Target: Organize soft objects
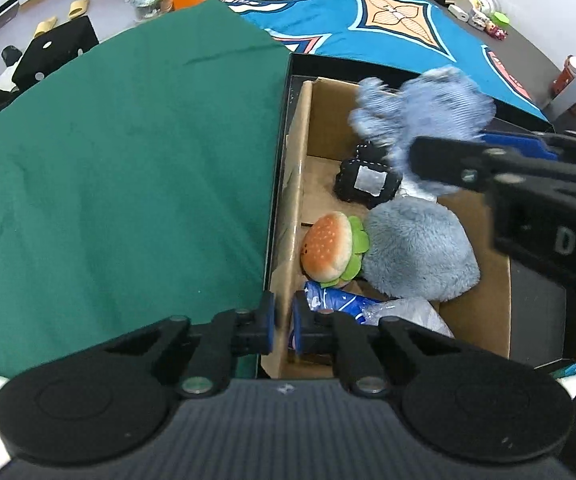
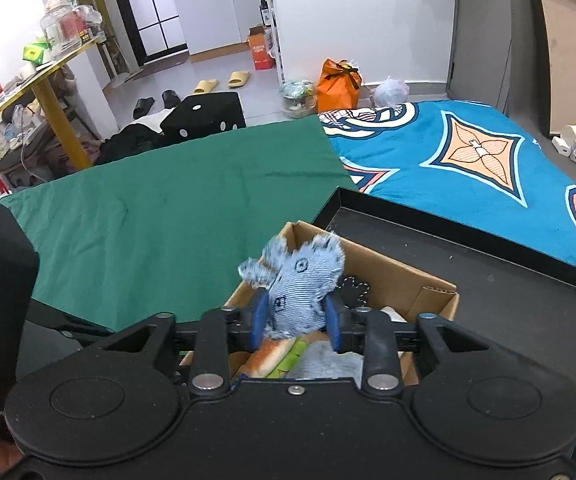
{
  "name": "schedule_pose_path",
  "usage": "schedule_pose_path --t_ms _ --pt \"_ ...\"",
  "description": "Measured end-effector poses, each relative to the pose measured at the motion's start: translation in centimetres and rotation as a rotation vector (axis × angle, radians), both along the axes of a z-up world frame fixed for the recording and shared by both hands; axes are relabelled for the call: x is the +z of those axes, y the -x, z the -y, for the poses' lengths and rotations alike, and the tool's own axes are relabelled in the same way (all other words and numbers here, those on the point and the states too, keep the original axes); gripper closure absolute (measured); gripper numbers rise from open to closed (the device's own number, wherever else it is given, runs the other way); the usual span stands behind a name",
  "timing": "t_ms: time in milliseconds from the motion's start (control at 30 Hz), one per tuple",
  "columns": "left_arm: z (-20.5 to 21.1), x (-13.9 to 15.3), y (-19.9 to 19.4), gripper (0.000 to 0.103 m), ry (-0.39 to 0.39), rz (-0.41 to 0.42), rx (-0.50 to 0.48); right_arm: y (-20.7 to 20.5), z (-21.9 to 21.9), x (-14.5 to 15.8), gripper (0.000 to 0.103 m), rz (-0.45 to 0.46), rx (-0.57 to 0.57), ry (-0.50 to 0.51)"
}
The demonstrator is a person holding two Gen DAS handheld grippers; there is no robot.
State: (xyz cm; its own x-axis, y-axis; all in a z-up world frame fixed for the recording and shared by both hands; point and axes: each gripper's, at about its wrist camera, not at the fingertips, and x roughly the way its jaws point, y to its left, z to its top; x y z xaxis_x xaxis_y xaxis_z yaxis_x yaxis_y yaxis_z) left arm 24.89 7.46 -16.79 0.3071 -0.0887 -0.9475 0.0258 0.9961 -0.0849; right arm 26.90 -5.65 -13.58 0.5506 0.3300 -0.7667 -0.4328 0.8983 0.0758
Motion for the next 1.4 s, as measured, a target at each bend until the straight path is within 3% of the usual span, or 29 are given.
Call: schedule_pose_path --t_ms 67,333,500,700,800,867,967,1233,1400 --pt "-0.2 0.0 0.1 0.095 0.009 0.003 0.004 0.0 -0.2 -0.1 0.06 -0.008 0.002 0.004" --pt "0.3 0.2 0.2 0.095 -0.011 0.007 -0.006 1.0 1.3 0.1 0.059 -0.028 -0.032 0.002" --pt "1.2 1.2 0.4 0.094 -0.074 0.048 -0.036 2.3 2.8 0.9 0.052 -0.017 -0.055 0.006" --pt "2.1 2.7 0.7 0.088 -0.111 0.069 -0.048 3.7 5.0 2.0 0.033 -0.005 -0.113 0.007" --pt "2.5 3.9 1.1 0.071 -0.102 0.088 -0.046 4.8 6.3 2.8 0.026 0.019 -0.149 0.008" --pt "2.8 4.8 1.4 0.048 -0.109 0.112 -0.042 5.3 7.3 3.1 0.026 0.022 -0.179 -0.005" --pt "3.3 6.3 2.0 0.029 -0.126 0.154 -0.028 6.1 8.8 3.6 0.017 0.025 -0.222 -0.024" --pt "4.8 9.8 4.2 0.02 -0.121 0.221 -0.017 9.0 11.6 5.4 0.003 0.064 -0.304 -0.056" --pt "5.5 12.0 6.1 0.017 -0.131 0.271 -0.011 10.7 12.7 6.3 0.0 0.085 -0.333 -0.071"
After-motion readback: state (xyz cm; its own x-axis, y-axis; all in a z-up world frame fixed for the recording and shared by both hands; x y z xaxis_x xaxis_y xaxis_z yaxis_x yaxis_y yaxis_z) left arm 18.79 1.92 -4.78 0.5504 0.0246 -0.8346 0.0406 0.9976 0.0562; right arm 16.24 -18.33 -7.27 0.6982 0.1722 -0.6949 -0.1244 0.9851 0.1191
